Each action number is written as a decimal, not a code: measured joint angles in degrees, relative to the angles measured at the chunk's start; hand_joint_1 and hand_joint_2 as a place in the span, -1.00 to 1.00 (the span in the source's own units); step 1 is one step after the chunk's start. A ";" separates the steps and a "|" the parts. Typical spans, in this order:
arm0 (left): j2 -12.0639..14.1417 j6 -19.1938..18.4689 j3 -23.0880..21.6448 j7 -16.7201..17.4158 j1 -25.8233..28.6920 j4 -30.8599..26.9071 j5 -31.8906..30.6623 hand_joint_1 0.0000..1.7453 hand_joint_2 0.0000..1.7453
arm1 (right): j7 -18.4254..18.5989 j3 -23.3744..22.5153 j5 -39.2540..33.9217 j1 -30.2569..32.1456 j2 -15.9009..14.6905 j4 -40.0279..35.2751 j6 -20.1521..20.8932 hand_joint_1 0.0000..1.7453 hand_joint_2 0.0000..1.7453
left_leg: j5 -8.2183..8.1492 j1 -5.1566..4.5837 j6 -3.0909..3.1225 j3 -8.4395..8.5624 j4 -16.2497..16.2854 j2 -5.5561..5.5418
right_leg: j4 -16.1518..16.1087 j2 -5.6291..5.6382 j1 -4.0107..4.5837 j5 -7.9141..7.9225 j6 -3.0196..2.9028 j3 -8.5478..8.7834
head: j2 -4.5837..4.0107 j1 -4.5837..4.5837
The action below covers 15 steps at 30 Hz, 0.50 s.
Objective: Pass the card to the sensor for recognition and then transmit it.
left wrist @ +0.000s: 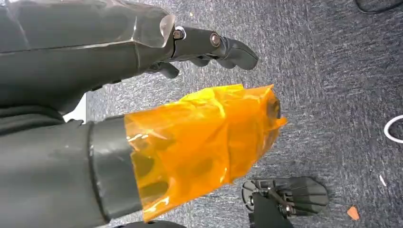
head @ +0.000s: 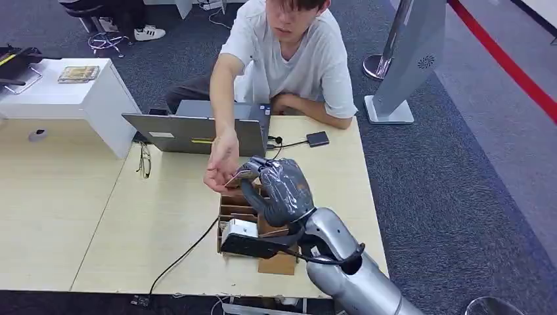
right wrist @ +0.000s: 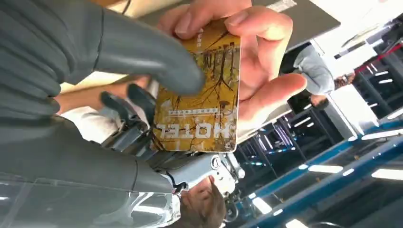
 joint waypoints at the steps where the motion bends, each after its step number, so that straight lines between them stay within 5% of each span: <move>1: 0.00 -0.04 0.00 0.00 -0.03 0.00 -0.13 -1.00 -1.00 | 0.07 0.00 0.00 -0.12 0.02 0.24 0.36 -1.00 -1.00 | 0.00 0.00 0.00 0.00 0.00 0.00 | 0.00 0.00 0.00 0.00 0.00 0.00 | 0.00 0.00; 15: 0.02 -0.24 0.46 0.00 -0.14 -0.22 -0.96 -1.00 -1.00 | 0.11 0.02 -0.24 -0.46 0.02 1.69 1.29 -1.00 -1.00 | 0.00 0.00 0.00 0.00 0.00 0.00 | 0.00 0.00 0.00 0.00 0.00 -0.02 | 0.00 0.00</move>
